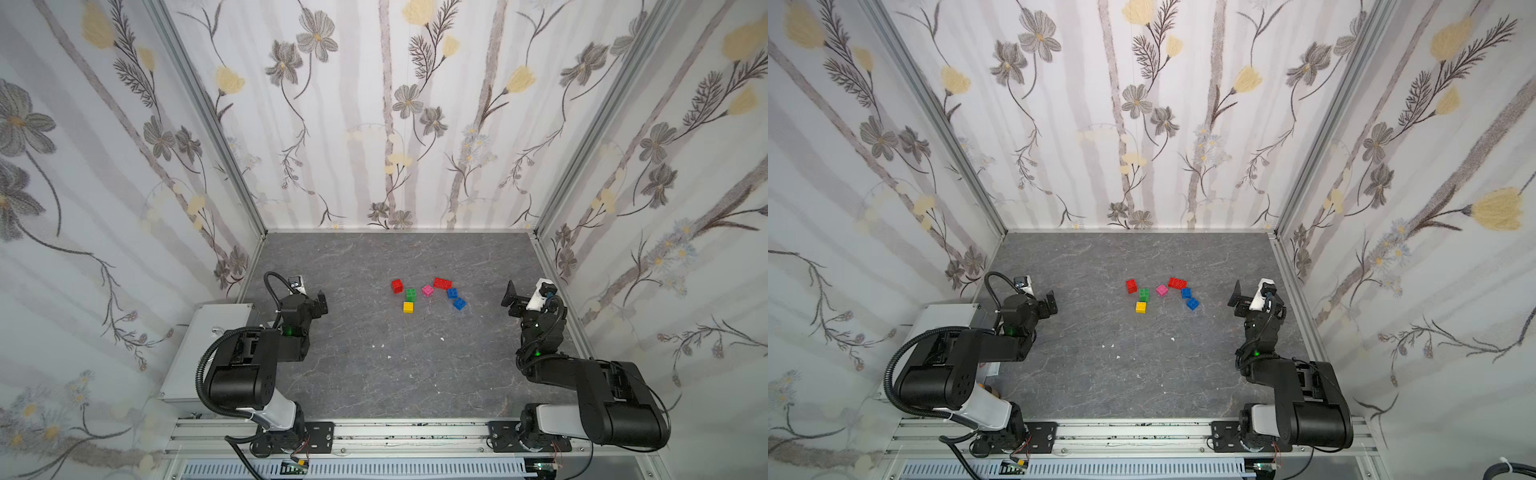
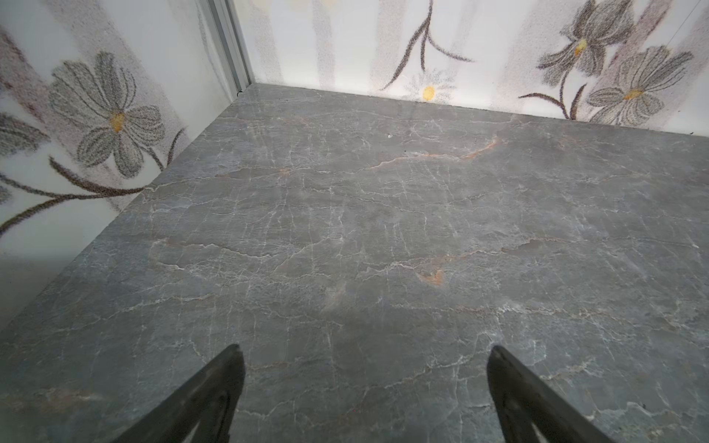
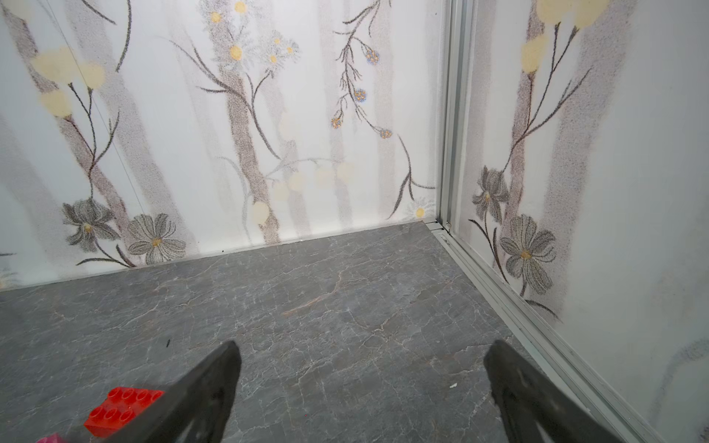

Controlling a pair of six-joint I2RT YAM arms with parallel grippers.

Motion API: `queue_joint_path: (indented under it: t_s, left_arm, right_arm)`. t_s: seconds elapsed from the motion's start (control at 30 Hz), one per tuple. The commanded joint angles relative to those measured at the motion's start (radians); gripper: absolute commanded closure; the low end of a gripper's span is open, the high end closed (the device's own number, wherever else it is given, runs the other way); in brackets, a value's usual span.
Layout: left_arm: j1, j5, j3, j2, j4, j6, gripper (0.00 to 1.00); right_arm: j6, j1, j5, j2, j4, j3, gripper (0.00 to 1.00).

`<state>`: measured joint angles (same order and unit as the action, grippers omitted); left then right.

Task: Assemble the number 4 with lego
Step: Pick up the lego brick from the center of the board.

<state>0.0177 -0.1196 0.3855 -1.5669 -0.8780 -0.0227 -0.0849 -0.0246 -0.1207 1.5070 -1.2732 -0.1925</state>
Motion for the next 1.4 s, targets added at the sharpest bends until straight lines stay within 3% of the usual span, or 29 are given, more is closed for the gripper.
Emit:
queue_joint_path:
  t_s: [0.0,0.97,1.03,1.1,1.2,1.27,1.33,1.37]
  left_arm:
    - [-0.001,-0.005,0.002,-0.001,-0.036,-0.002,0.00]
    - [0.004,0.008,0.004,0.017,-0.026,0.010,0.00]
    - [0.044,-0.016,0.049,0.118,0.132,0.048,0.00]
    - [0.099,-0.134,0.139,0.246,0.389,0.021,0.00]
    - [0.170,-0.210,0.203,0.397,0.574,-0.158,0.00]
    - [0.272,-0.355,0.232,0.445,0.647,-0.227,0.00]
    - [0.378,-0.465,0.284,0.451,0.744,-0.327,0.00]
    - [0.406,-0.468,0.318,0.442,0.803,-0.384,0.00]
  right_arm:
    - [0.007,0.000,0.014,0.001,-0.032,0.000,0.00]
    - [0.004,0.000,0.029,-0.019,-0.015,-0.004,0.00]
    - [0.016,0.000,0.052,-0.067,0.052,-0.019,0.00]
    - [0.023,0.000,0.077,-0.138,0.181,-0.054,0.00]
    - [-0.068,0.000,0.112,-0.207,0.521,-0.189,0.00]
    - [-0.084,0.020,0.175,-0.192,0.735,-0.304,0.00]
    - [-0.069,0.046,0.330,-0.142,0.917,-0.405,0.00]
    - [-0.055,0.059,0.407,-0.113,0.994,-0.448,0.00]
